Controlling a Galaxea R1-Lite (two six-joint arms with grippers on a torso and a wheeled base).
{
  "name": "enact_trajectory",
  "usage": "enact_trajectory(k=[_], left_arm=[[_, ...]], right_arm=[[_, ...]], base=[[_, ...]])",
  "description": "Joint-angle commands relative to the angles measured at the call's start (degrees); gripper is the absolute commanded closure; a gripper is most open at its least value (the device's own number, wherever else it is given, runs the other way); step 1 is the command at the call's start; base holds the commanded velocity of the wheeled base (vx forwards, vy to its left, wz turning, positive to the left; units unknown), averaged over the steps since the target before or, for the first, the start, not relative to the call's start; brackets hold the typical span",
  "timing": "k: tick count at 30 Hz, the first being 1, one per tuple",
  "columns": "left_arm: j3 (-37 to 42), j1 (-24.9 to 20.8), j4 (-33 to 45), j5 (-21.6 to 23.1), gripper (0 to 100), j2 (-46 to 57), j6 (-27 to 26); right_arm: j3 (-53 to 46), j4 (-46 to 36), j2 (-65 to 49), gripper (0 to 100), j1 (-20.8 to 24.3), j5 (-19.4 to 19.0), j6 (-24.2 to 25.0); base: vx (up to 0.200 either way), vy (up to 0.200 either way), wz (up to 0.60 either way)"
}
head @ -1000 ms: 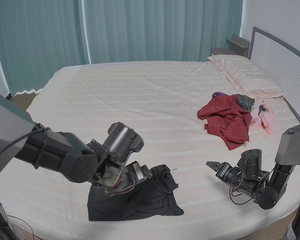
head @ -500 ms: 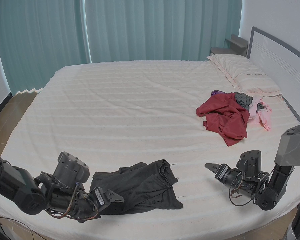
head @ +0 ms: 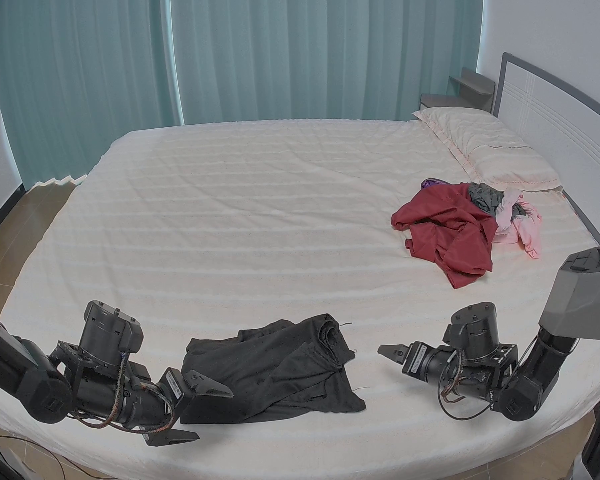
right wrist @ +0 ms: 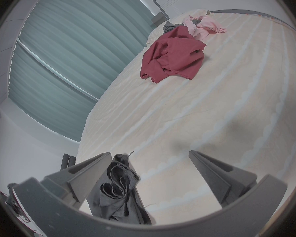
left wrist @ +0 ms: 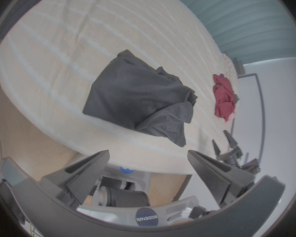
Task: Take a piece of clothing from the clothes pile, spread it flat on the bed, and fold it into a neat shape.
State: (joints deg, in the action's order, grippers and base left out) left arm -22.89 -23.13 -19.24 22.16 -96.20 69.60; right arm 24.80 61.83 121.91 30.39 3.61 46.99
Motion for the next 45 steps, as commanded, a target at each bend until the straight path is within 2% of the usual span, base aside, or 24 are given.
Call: enact_trajectory(k=[1, 4, 5, 9, 13, 15, 21, 25, 30, 36, 45], left_arm=[[0.5, 3.2, -1.0, 2.1, 0, -0.8, 0.4], [0.3, 4.3, -1.0, 3.4, 0, -1.0, 0.4], [0.2, 5.1, -1.0, 5.1, 0, -1.0, 0.3], [0.2, 6.3, -1.0, 5.9, 0, -1.0, 0.1], [0.4, 6.3, -1.1, 5.9, 0, -1.3, -0.3], [0.5, 6.3, -1.1, 5.9, 0, -1.3, -0.3], [0.2, 6.3, -1.4, 4.1, 0, -1.9, -0.4], [-0.2, 5.7, -1.7, 1.5, 0, -3.6, -0.3], [0.2, 5.7, -2.6, 1.3, 0, -3.7, -0.2], [0.3, 5.3, -2.6, 1.1, 0, -3.8, -0.3], [0.3, 5.2, -2.7, 1.2, 0, -3.9, -0.3]], right_arm=[[6.1, -6.0, -2.0, 0, 3.6, -0.1, -0.3], [8.3, -9.1, -2.0, 0, 4.3, -0.1, -0.9], [9.9, -11.1, -1.7, 0, 4.8, -0.1, -1.6], [11.5, -12.0, -1.3, 0, 5.6, -0.1, -2.5], [12.8, -11.9, 0.5, 0, 6.0, -0.2, -7.4], [13.3, -11.9, 1.0, 0, 5.9, -0.3, -8.4], [15.8, -12.0, 4.1, 0, 5.0, -5.5, -13.8], [18.4, -12.1, 6.4, 0, 4.9, -5.5, -16.5], [21.9, -13.2, 9.1, 0, 3.4, -5.5, -20.6], [24.6, -14.8, 10.6, 0, 3.4, -5.5, -21.9], [22.9, -14.9, 8.9, 0, 3.5, -5.2, -22.1]], base=[[0.000, 0.200, 0.00], [0.000, 0.200, 0.00], [0.000, 0.200, 0.00], [0.000, 0.200, 0.00], [0.000, 0.200, 0.00], [0.000, 0.100, 0.00], [0.000, 0.000, 0.00], [0.000, 0.000, 0.00], [0.000, 0.000, 0.00], [0.000, 0.000, 0.00], [0.000, 0.000, 0.00]])
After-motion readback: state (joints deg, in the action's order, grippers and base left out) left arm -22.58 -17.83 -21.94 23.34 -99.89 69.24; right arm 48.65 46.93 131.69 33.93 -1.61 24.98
